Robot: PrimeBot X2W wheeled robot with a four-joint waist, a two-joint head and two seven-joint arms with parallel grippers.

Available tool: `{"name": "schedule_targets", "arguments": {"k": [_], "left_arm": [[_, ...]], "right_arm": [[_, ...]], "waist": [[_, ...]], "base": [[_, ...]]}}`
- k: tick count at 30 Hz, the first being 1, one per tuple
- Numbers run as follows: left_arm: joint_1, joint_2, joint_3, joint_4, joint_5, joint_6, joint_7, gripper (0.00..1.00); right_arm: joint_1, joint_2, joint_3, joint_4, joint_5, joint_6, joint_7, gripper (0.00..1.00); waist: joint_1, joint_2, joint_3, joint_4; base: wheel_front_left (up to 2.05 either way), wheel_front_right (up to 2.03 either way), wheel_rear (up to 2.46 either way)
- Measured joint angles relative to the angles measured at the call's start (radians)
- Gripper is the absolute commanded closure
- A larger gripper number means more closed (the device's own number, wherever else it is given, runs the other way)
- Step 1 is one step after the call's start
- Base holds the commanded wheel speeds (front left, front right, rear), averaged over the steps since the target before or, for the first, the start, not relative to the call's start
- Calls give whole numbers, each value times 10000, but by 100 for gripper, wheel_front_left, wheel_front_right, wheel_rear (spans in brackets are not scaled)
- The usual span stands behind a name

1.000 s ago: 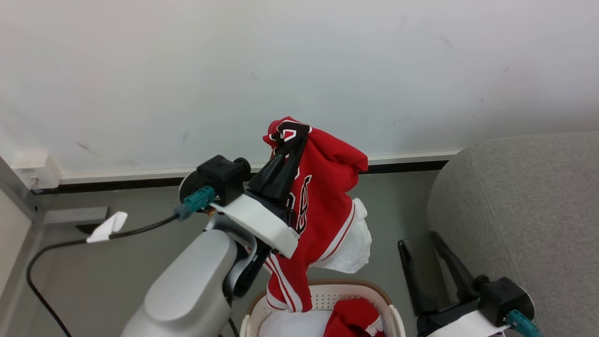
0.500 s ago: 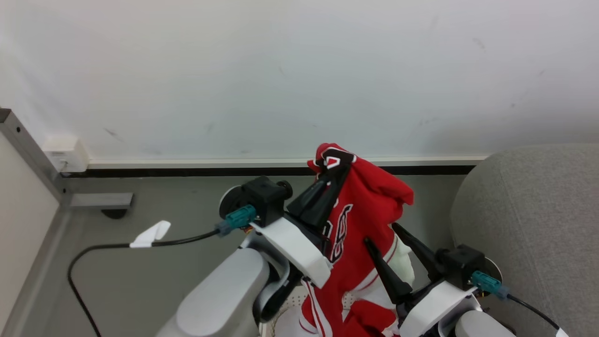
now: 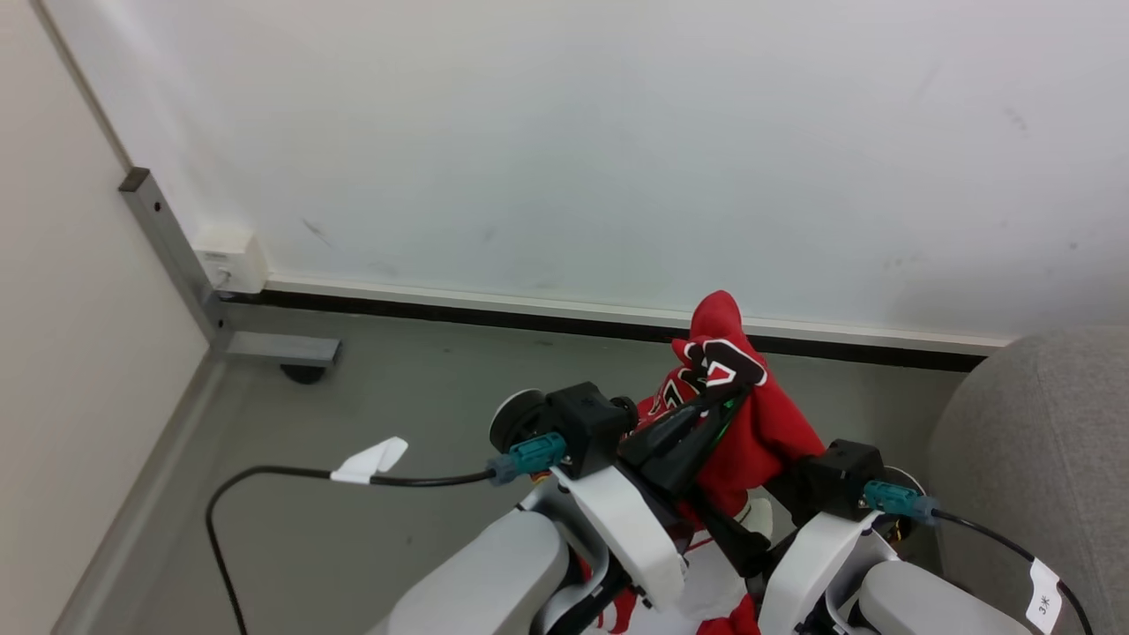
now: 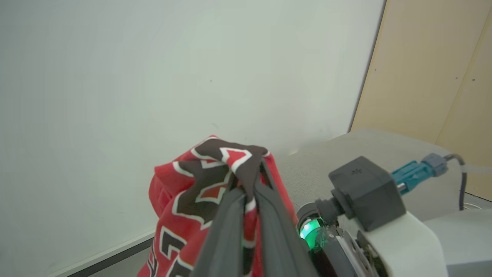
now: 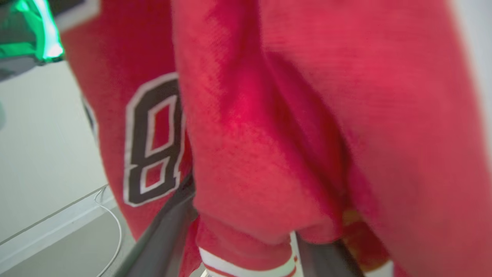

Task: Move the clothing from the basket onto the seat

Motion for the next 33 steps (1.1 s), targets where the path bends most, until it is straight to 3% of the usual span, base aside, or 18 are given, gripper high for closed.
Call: {"name": "schedule_targets", "arguments": {"k": [1, 2, 13, 29, 30, 31, 33], "left_arm": [[0, -2, -58, -2, -46, -6, 2, 100], [0, -10, -90, -2, -61, -6, 2, 100], [-8, 79, 29, 182, -215, 40, -10, 100], [-14, 353, 334, 334, -305, 407, -104, 100], [-13, 366, 330, 332, -303, 441, -107, 94], [-13, 372, 326, 328, -303, 453, -109, 73], [-9, 389, 305, 322, -303, 474, -111, 0]], "right_arm": [[-89, -33, 186, 92, 58, 0, -94, 80], [-161, -52, 320, 148, 111, 0, -190, 100], [-339, 96, 451, 318, 529, 0, -397, 100], [-81, 274, -61, -360, 376, 0, -399, 100], [-51, 282, -157, -443, 322, 0, -399, 100], [-3, 295, -259, -537, 234, 0, -399, 100], [145, 326, -454, -679, 167, 0, -399, 100]], "waist": [[0, 0, -16, 76], [0, 0, -34, 149], [0, 0, -71, 350], [0, 0, -71, -235], [0, 0, -72, -286], [0, 0, -70, -338], [0, 0, -68, -449]], "base": [[0, 0, 0], [0, 0, 0], [0, 0, 0], [0, 0, 0], [0, 0, 0], [0, 0, 0], [0, 0, 0]]}}
